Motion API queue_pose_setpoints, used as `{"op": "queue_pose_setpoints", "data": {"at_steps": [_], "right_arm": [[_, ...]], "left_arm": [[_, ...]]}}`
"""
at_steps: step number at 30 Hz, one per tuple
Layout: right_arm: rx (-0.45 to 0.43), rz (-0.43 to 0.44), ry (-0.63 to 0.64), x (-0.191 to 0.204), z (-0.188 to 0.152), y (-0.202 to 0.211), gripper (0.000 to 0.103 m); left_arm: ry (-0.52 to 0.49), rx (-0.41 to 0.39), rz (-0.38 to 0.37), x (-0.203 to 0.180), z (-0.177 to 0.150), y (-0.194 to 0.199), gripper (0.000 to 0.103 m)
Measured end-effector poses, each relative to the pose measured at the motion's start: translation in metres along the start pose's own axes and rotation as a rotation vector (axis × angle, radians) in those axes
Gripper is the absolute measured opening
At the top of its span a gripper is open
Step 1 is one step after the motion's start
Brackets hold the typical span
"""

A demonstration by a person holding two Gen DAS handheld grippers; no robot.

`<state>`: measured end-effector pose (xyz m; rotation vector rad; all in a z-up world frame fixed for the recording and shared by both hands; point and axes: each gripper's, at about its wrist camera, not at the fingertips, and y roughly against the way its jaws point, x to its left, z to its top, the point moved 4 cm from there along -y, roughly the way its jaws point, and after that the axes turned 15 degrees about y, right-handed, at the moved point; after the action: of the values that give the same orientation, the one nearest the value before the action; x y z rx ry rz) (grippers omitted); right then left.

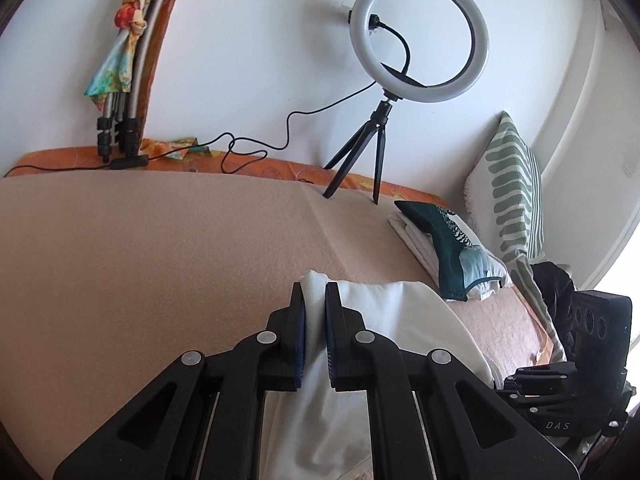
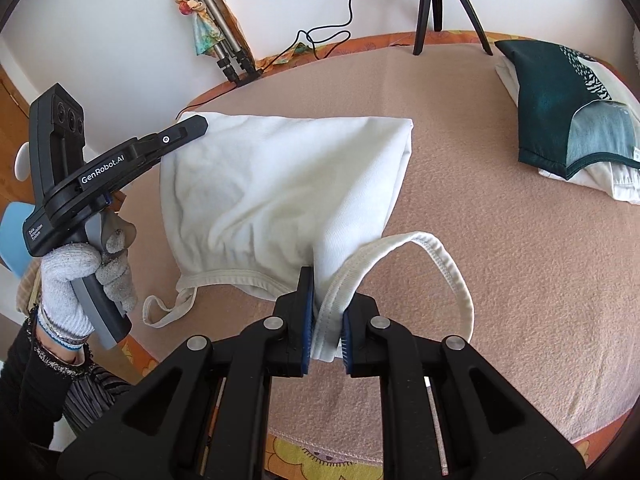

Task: Fold small clothes
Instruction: 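Lift the folded camisole with both tools and carry it toward the clothes stack, then lower the camisole onto the dark green clothes stack and open both tools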

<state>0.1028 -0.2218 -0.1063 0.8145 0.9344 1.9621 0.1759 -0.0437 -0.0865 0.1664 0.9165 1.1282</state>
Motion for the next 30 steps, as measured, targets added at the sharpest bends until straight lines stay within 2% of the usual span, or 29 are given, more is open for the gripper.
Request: {"op": "queue_pose_setpoints", "data": {"at_steps": [4,12,21,30], "right_arm": [[-0.033,-0.036,-0.008,-0.006,-0.001,0.016,0.012],[-0.112,-0.137,-0.038,-0.034,-0.005,0.061,0.012],[-0.158,-0.251,-0.081,-0.091,-0.017,0.1,0.012],[-0.184,-0.339,-0.121,-0.152,-0.026,0.137,0.012]], "left_arm": [[-0.06,-0.038,-0.038,-0.029,0.003,0.007,0.007],[-0.092,-0.073,-0.155,-0.09,0.012,-0.002,0.007],[-0.148,-0.05,-0.231,-0.164,0.014,-0.044,0.007],[-0.168,-0.024,-0.272,-0.218,0.007,-0.079,0.007]]}}
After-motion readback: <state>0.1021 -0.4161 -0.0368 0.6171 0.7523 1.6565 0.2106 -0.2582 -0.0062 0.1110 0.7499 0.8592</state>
